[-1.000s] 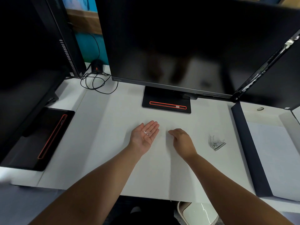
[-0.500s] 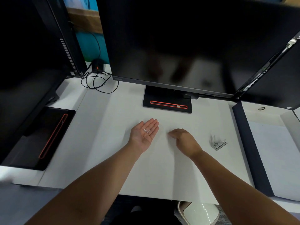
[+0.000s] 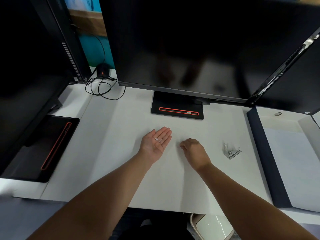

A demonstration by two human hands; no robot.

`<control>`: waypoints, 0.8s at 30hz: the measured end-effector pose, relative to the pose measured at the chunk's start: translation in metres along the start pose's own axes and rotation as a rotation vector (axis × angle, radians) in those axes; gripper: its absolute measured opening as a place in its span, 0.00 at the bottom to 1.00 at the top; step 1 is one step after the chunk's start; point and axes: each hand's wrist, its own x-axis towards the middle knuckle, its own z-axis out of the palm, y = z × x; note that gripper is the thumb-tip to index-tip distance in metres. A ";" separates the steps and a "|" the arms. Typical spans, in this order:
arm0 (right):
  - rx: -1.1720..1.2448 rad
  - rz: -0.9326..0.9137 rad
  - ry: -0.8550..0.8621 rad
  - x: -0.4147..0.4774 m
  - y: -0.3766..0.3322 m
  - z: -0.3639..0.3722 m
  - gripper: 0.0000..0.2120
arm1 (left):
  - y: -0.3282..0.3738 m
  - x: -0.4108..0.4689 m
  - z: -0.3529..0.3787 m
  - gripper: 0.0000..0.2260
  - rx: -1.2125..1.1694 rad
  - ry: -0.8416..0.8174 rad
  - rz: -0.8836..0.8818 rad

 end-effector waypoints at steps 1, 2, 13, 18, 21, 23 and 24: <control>-0.015 0.016 0.008 -0.001 -0.001 0.003 0.08 | -0.001 -0.001 -0.001 0.18 0.001 0.003 -0.001; -0.032 0.030 0.016 -0.002 -0.002 0.006 0.08 | -0.002 -0.001 -0.001 0.18 0.003 0.005 -0.002; 0.168 0.051 0.096 0.006 -0.026 -0.006 0.09 | -0.008 -0.004 -0.004 0.18 0.029 0.028 -0.024; 0.201 -0.075 0.050 0.008 -0.048 -0.009 0.12 | -0.016 -0.005 0.001 0.19 0.054 0.047 -0.031; 0.175 -0.082 0.080 0.007 -0.049 -0.010 0.12 | -0.017 -0.006 0.003 0.19 0.061 0.037 -0.035; 0.152 -0.089 0.112 0.007 -0.048 -0.011 0.10 | -0.017 -0.005 0.003 0.19 0.058 0.025 -0.036; 0.152 -0.075 0.126 0.007 -0.048 -0.012 0.09 | -0.018 -0.006 0.003 0.18 0.057 0.022 -0.037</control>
